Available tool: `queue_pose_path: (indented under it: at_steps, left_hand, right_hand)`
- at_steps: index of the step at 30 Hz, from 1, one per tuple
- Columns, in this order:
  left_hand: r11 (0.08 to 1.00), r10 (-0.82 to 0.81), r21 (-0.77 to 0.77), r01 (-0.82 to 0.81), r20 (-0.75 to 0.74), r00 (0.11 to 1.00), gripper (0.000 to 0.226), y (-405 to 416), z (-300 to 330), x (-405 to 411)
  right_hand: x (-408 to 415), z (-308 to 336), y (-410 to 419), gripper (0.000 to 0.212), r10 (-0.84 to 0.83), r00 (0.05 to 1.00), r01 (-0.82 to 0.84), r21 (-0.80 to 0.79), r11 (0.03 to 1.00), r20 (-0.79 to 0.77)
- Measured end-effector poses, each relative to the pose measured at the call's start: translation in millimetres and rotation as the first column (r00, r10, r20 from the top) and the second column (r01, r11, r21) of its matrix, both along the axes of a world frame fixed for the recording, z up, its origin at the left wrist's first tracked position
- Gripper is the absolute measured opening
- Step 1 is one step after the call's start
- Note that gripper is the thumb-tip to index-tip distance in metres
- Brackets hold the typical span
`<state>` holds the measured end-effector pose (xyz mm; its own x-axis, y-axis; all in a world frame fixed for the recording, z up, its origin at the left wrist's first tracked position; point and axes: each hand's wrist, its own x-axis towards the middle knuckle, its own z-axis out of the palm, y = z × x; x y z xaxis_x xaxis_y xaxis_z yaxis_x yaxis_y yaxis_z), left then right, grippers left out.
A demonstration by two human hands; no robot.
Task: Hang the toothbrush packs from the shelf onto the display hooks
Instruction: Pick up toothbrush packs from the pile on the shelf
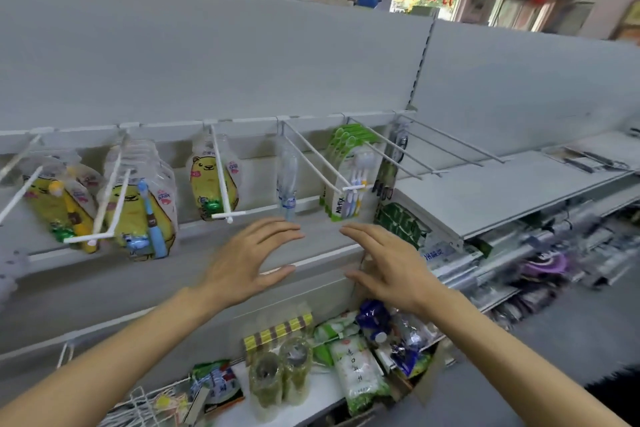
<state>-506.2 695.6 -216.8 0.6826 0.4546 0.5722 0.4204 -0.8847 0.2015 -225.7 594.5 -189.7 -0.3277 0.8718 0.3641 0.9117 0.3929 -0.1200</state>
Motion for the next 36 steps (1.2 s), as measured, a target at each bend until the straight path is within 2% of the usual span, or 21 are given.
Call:
queue_pose_path:
  at_steps: [9,29,36]
  left_hand:
    - [0.993,-0.116,0.020,0.117,-0.037,0.993,0.048,5,-2,117]
    - [0.995,-0.094,0.014,0.095,-0.047,0.994,0.049,17,8,500]
    - [0.993,-0.104,0.044,0.107,-0.078,0.992,0.048,52,9,613]
  right_hand:
    - [110,-6,-16,0.062,-0.081,0.997,0.081,0.032,0.996,-0.008]
    - [487,0,-4,0.062,-0.108,0.992,0.109,0.006,0.994,-0.063]
    - [605,-1,19,0.063,-0.150,0.988,0.152,0.026,0.988,-0.044]
